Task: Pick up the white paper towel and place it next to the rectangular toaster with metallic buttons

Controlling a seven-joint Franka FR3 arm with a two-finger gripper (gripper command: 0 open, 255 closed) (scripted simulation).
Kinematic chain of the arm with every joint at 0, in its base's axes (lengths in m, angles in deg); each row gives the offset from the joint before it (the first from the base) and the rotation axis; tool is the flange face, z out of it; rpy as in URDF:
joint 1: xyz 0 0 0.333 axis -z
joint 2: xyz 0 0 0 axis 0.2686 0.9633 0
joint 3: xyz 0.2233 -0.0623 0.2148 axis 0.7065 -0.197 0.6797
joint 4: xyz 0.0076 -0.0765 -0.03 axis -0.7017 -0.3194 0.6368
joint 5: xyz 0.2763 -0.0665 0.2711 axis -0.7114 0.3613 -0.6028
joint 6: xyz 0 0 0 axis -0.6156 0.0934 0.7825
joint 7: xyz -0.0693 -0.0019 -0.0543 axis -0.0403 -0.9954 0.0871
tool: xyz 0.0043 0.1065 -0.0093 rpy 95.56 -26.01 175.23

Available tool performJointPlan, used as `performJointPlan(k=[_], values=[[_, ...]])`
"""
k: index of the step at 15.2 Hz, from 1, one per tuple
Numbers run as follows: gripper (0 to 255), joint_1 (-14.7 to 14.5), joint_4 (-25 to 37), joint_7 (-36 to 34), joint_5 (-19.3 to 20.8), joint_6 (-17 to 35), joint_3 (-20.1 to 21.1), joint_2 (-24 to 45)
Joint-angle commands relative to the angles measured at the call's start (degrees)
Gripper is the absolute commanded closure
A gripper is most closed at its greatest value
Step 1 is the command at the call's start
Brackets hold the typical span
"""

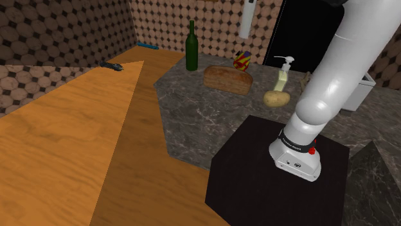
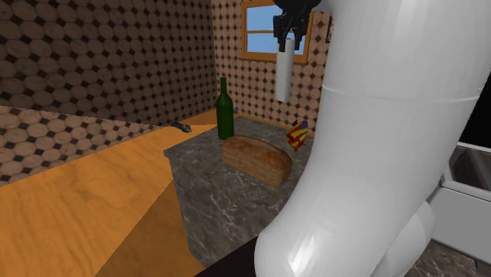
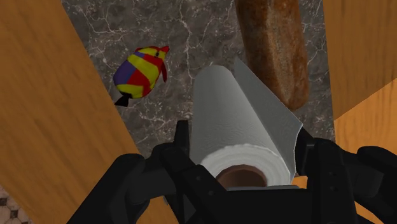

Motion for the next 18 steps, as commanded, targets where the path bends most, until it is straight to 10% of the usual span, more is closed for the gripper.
performJointPlan(k=[1, 18], values=[[255, -0.29, -5.05, 0.16, 2.14, 1.15, -0.05, -4.43], [255, 6.24, -30.39, 6.32, 16.54, -0.92, -0.66, -35.57]])
